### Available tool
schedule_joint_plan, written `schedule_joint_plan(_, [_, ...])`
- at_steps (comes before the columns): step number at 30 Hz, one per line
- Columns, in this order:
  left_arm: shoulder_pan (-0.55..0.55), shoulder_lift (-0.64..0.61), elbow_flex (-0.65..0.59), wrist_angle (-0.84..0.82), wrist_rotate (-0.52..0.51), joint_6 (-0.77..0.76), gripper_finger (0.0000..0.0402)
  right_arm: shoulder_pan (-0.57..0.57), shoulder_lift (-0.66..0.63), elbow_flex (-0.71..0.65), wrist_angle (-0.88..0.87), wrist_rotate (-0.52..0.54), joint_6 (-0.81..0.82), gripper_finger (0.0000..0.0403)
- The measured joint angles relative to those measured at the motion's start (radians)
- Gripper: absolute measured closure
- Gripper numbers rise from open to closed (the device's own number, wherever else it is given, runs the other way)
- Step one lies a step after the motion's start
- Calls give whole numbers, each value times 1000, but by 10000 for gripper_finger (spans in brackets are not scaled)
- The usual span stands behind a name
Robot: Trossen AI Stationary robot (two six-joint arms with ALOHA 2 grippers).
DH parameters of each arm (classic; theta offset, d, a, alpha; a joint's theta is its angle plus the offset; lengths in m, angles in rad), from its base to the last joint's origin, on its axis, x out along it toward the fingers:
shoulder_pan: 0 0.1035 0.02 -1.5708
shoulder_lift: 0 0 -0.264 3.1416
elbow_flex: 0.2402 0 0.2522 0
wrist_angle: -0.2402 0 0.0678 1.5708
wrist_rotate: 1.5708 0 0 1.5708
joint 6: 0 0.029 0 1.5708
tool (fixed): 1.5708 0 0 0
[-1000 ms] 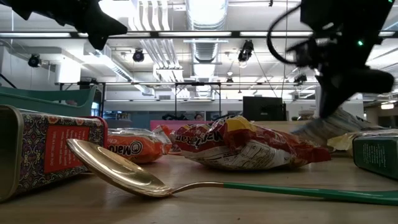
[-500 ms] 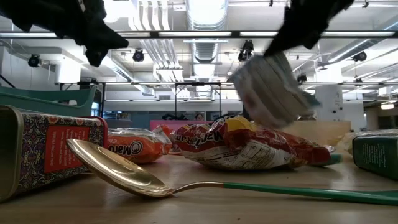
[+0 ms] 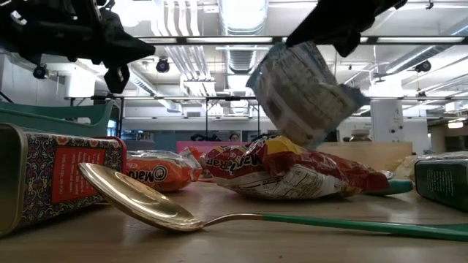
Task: Pick & Place Food Item
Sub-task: Put the bottom blue noodle pack into the green bin
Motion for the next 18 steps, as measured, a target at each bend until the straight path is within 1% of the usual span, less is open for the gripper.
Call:
schedule_joint_plan(3, [-1, 0, 0, 12, 0, 0, 388, -9, 13, 0, 36, -40, -7, 395])
schedule_joint_plan(8, [-30, 3, 0, 36, 0, 0, 388, -13, 16, 0, 51, -42, -8, 395])
schedule_joint_plan(11, [-46, 18, -2, 77, -1, 1, 388, -13, 16, 0, 88, -42, -20, 395])
schedule_joint_plan(15, [-70, 74, -2, 149, -3, 1, 388, -13, 16, 0, 138, -42, -48, 395])
schedule_joint_plan(18, [-81, 136, -2, 217, -4, 1, 388, -13, 16, 0, 144, -43, -49, 395])
